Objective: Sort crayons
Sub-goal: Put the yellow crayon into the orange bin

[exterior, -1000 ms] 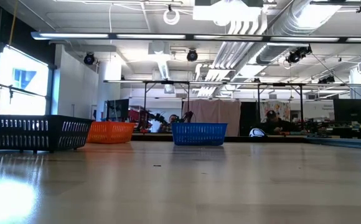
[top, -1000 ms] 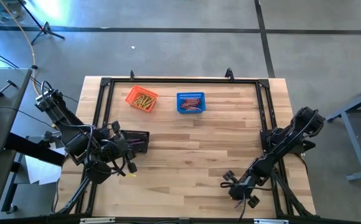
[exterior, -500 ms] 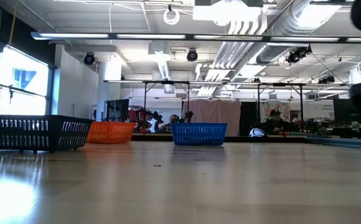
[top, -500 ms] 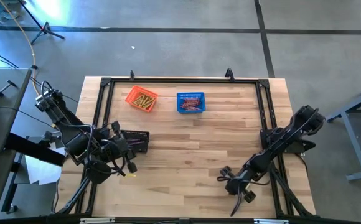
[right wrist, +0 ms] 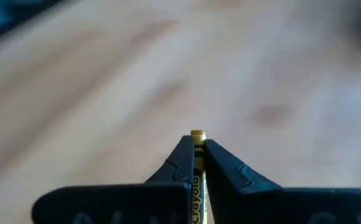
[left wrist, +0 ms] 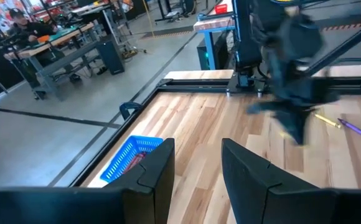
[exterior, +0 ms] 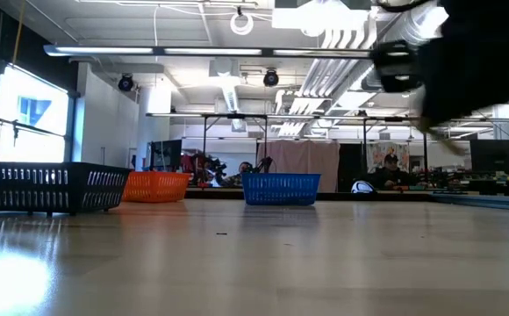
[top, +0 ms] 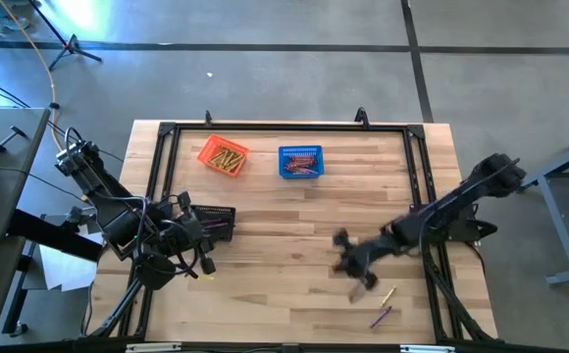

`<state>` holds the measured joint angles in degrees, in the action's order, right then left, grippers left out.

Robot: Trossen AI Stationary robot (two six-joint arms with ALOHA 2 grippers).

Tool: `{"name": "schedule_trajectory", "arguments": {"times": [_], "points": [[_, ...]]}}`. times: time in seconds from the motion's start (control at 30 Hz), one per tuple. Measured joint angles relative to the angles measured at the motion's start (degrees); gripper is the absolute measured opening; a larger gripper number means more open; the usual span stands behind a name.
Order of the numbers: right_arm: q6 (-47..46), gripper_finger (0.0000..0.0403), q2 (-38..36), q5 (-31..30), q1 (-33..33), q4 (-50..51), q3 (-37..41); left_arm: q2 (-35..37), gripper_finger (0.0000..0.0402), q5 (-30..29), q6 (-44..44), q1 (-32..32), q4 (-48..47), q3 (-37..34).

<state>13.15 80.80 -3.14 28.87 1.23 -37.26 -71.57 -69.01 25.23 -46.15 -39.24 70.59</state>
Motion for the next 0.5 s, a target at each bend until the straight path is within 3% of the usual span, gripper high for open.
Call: {"name": "schedule_trajectory", "arguments": {"times": [0.1, 0.17, 0.37, 0.5], "points": [[2.3, 0.0008, -1.5, -9.3, -6.6, -4.7, -0.1, 0.0, 0.0117, 1.3, 0.0, 0.0, 0.0, 0.0], [2.4, 0.0008, -1.6, -11.5, -11.9, -9.7, -0.1, 0.0, 0.0117, 1.8, 0.0, 0.0, 0.0, 0.0], [5.5, 0.0009, 3.8, -1.4, -26.3, -32.2, -1.0, -0.2, 0.0117, 2.3, -0.3, 0.0, -0.1, 0.0], [6.6, 0.0009, 11.2, 3.1, -32.1, -37.9, -7.9, -0.2, 0.0117, 2.2, -0.3, 0.0, -0.2, 0.0]]}}
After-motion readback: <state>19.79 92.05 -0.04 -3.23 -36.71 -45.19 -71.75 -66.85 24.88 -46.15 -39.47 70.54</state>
